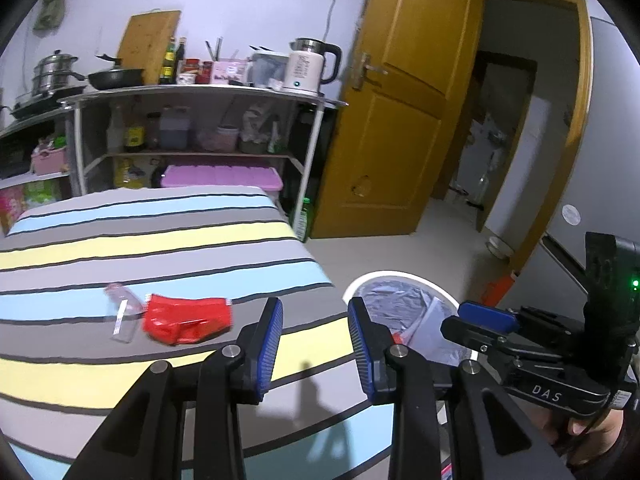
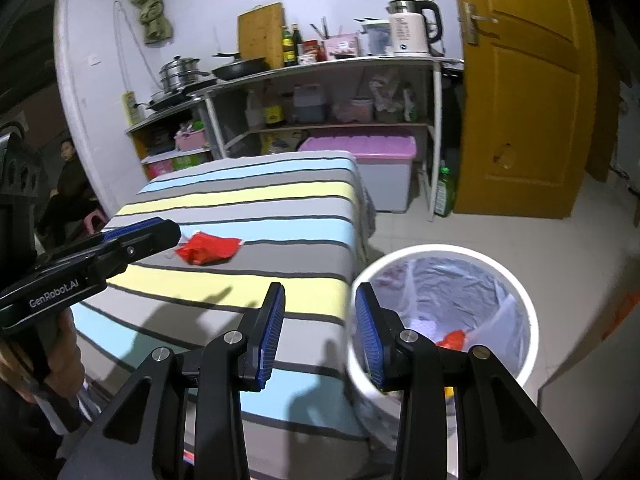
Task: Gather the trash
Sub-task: 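Move both tools back over the table toward the second cup and red bag, then grasp the second clear cup with the left tool while the right tool grasps the red bag, then carry the clear cup and red bag over the trash bin with both tools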
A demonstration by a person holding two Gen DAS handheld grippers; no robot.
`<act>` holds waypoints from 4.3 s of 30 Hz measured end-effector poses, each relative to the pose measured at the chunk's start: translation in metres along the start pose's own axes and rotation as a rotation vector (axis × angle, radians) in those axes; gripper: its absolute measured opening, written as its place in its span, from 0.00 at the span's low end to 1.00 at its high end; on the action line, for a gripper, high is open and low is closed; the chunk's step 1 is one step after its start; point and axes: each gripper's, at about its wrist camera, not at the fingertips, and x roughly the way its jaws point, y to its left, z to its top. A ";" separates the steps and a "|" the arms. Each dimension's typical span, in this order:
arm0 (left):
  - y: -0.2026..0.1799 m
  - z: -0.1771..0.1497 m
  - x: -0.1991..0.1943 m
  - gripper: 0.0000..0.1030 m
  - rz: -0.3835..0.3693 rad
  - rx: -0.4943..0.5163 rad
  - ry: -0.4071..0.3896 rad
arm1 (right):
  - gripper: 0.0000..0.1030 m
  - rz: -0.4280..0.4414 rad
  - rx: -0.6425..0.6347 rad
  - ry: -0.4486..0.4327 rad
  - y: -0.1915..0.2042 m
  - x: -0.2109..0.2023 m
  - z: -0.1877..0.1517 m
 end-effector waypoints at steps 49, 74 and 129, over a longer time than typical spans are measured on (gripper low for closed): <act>0.135 -0.021 -0.036 0.32 0.226 -0.132 -0.005 | 0.41 0.200 -0.229 0.101 0.107 0.098 0.017; 0.164 -0.018 0.010 0.32 0.216 -0.172 0.054 | 0.17 0.247 -0.365 0.250 0.116 0.183 0.021; 0.044 -0.015 -0.012 0.28 0.055 -0.029 0.042 | 0.11 0.098 -0.043 0.028 0.044 0.038 0.006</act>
